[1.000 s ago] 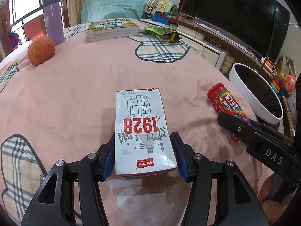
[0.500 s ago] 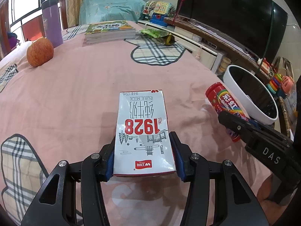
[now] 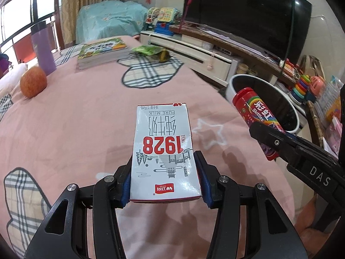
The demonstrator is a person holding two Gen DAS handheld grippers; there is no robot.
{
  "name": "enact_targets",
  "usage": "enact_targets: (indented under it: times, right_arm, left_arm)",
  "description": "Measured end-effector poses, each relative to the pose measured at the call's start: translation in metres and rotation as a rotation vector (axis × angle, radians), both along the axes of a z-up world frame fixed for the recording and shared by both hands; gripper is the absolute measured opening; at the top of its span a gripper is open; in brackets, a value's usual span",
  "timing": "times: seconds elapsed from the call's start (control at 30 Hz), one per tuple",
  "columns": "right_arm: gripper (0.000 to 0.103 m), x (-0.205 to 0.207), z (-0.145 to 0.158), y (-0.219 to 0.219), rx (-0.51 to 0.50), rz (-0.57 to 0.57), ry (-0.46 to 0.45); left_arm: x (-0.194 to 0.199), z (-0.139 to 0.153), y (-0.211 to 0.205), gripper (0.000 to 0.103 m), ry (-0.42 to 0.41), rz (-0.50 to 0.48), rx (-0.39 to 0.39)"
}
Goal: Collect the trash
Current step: 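Lift the milk carton and candy tube and carry them over the bin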
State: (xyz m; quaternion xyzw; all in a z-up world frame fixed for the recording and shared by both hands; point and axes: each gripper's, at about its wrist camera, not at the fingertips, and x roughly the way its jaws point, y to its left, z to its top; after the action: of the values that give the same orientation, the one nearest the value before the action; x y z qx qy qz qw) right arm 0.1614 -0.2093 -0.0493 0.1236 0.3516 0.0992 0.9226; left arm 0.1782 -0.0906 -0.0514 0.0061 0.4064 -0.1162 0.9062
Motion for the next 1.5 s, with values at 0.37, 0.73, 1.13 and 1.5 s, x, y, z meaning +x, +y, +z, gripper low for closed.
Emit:
enact_targets:
  times: [0.37,0.73,1.13,1.5]
  right_arm:
    - [0.03,-0.015,0.004,-0.035,0.025,-0.073,-0.01]
    - [0.03,-0.022,0.003,-0.06,0.056,-0.122,-0.014]
    - [0.03,-0.03,0.004,-0.078,0.069,-0.155,-0.022]
    - [0.03,-0.031,0.006,-0.084,0.071,-0.173,-0.023]
  left_arm:
    - [0.001,0.009,-0.032,0.049,-0.007,-0.067,-0.003]
    - [0.003,0.014,-0.055,0.049,-0.004,-0.117,-0.003]
    - [0.004,0.019,-0.075,0.049,-0.011,-0.162,-0.007]
    - [0.008,0.024,-0.091,0.049,-0.016,-0.191,-0.018]
